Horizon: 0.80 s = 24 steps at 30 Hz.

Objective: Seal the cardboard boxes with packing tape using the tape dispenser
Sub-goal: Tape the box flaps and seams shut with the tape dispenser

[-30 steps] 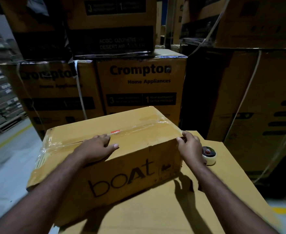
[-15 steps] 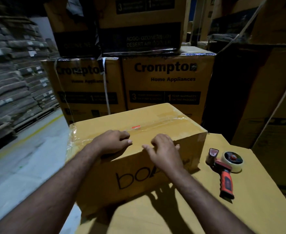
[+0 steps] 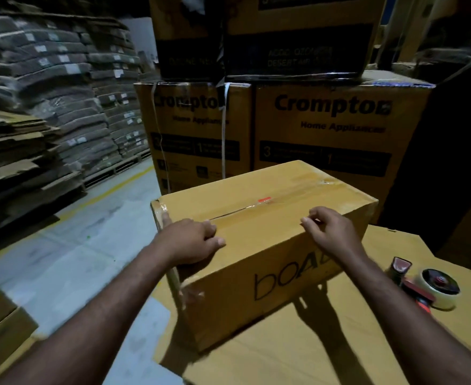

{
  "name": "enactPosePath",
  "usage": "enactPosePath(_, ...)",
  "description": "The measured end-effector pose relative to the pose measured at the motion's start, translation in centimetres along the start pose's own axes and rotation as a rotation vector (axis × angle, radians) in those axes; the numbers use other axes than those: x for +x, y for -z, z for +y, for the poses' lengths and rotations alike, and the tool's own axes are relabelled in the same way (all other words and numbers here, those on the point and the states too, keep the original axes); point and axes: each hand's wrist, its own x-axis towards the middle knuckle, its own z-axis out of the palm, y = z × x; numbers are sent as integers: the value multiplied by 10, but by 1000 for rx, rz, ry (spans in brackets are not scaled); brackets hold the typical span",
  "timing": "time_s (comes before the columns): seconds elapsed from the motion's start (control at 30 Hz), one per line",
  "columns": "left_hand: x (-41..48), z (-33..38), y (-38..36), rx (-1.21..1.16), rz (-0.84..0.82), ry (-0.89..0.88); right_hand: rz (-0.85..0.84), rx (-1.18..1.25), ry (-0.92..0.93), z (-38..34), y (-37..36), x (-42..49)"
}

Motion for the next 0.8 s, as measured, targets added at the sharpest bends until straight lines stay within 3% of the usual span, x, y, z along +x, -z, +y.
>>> enactPosePath(0.2,-20,29,-2,-29,83,-152,-84,-84,-122,5,23,23)
enactPosePath(0.3,-23,36,-6,-113,161,-180,-83,-16,-38,-47,22,-4)
enactPosePath(0.37,-22,33,-9,-239,222,-146,-231,51,70,-95,4,-46)
enactPosePath(0.43,-21,21,-11,-417,235,-81,-392,-97,202,-129,-25,-87)
enactPosePath(0.57,-24,-19,-9,-625,186,8,-390,-320,258,-141,-46,-103)
enactPosePath(0.7,-30,-49,-12,-268,119,-2,-453,-277,254,-125,-24,-87)
enactPosePath(0.8,-35,-51,-21,-201,119,-24,-490,-352,250,-124,-19,-96)
